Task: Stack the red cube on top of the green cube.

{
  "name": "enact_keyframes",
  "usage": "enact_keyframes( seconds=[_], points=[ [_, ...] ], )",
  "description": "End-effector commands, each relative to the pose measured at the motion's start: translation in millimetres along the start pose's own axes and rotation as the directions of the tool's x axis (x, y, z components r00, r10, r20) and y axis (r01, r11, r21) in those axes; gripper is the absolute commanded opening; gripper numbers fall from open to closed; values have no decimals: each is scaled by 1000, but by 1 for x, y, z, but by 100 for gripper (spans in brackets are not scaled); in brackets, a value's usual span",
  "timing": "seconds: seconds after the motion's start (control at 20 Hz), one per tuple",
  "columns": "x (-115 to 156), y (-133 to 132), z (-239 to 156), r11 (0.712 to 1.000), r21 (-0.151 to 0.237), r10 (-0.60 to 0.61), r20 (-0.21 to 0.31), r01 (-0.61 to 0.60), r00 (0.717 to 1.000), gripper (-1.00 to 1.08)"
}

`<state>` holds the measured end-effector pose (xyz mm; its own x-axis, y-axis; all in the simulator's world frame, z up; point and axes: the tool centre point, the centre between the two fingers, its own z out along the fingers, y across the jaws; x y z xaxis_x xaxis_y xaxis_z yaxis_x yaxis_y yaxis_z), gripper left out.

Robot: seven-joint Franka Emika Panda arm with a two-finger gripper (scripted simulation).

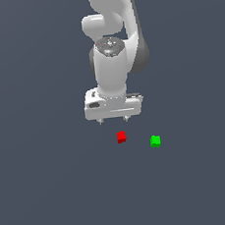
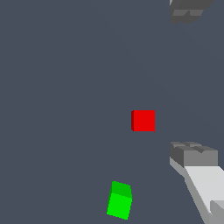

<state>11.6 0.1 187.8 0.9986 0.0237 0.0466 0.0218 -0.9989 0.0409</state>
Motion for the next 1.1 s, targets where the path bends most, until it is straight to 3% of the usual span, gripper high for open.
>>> enact_keyframes(
  seconds=[0.0, 0.3, 1.05],
  points=[
    [0, 0, 0, 1000, 0, 0, 0, 0, 1000, 100],
    [-2, -4, 15, 1000, 5, 2, 6, -2, 1000, 100],
    [-15, -34, 111, 999, 39, 11, 45, -13, 999, 100]
  ],
)
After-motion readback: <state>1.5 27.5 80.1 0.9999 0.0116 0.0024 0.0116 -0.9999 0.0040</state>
